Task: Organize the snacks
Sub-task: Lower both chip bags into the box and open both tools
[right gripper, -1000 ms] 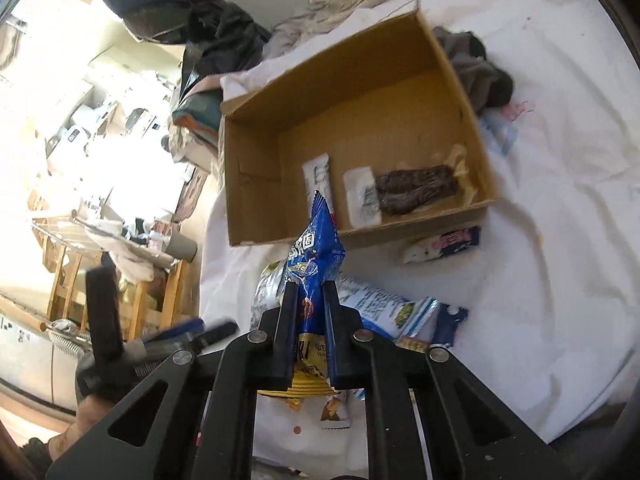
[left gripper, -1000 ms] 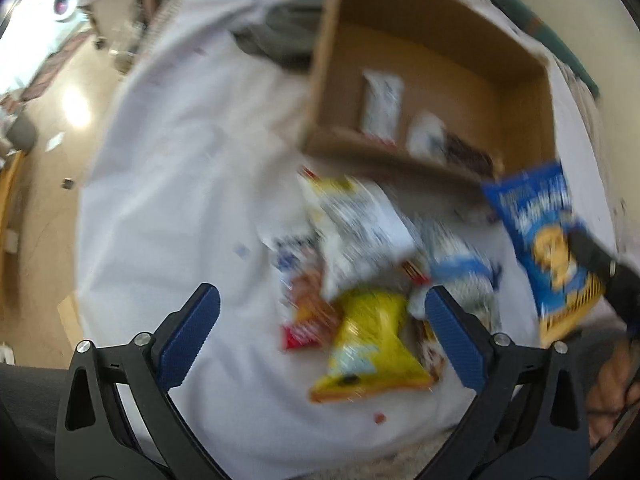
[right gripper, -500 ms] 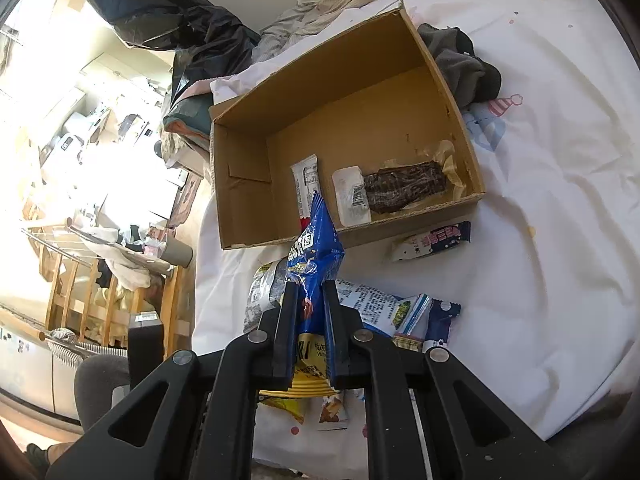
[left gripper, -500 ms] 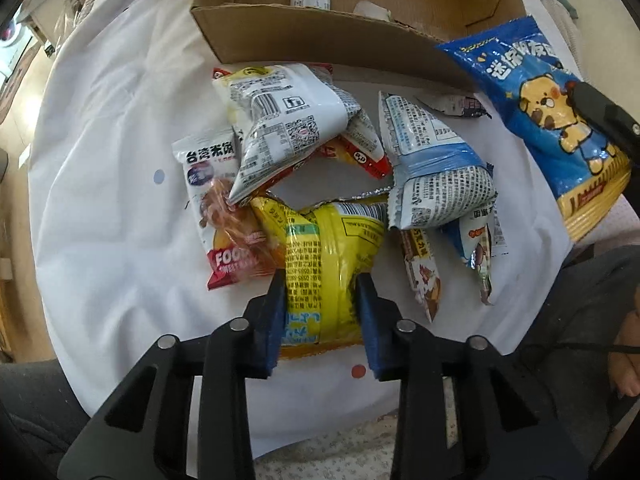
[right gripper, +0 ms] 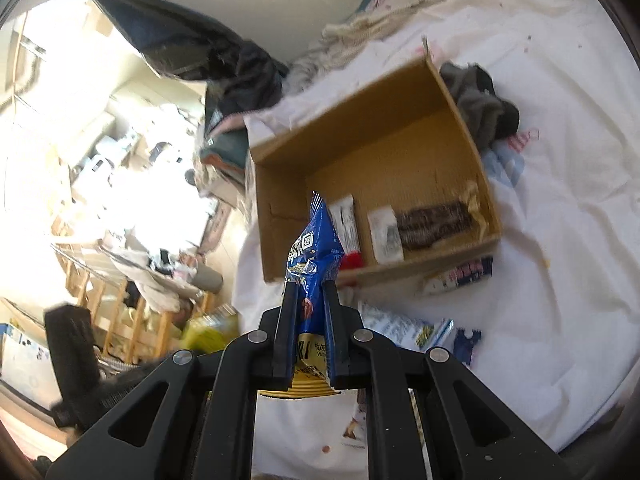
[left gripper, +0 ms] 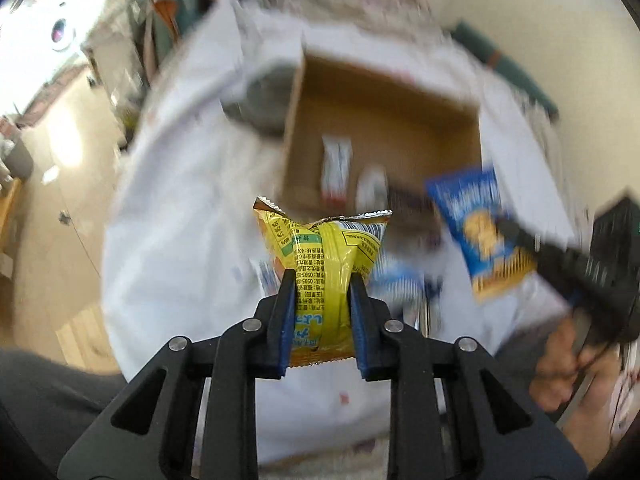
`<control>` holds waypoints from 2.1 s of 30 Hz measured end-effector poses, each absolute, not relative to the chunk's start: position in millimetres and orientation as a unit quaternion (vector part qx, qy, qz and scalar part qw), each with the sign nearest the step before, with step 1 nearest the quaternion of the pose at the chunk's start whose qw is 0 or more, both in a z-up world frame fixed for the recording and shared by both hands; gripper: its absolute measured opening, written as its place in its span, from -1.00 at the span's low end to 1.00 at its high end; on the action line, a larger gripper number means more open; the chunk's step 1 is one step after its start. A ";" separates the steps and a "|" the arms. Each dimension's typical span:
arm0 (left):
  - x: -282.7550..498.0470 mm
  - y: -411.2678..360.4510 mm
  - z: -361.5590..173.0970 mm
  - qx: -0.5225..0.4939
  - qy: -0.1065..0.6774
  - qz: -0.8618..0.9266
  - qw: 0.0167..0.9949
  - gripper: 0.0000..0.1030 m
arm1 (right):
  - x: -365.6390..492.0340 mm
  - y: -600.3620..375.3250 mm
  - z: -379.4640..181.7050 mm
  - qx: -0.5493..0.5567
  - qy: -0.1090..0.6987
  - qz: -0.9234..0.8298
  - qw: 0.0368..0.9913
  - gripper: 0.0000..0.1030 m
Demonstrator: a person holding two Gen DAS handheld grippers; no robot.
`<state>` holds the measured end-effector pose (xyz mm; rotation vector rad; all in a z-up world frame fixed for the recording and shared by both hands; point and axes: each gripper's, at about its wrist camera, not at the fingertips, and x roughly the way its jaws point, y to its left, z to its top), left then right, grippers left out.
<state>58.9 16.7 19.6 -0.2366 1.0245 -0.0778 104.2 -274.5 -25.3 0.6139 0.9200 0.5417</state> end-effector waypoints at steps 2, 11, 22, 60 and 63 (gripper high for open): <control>72.3 19.7 33.6 -0.100 0.473 -0.028 0.875 -0.60 | 106.2 -278.8 -21.8 0.296 0.423 0.250 0.819 -0.77; 112.9 6.7 32.8 -0.081 0.464 -0.019 0.882 -0.60 | 131.5 -299.5 -10.1 0.308 0.397 0.222 0.835 -0.77; 162.6 -12.3 18.1 -0.055 0.465 -0.029 0.883 -0.60 | 177.7 -302.2 -20.2 0.297 0.406 0.193 0.843 -0.77; 223.5 -50.1 -38.1 0.011 0.463 -0.054 0.885 -0.59 | 245.8 -257.3 -74.3 0.238 0.478 0.178 0.826 -0.77; 222.8 -48.5 -38.8 0.004 0.464 -0.056 0.884 -0.58 | 244.8 -255.1 -73.9 0.236 0.478 0.182 0.826 -0.76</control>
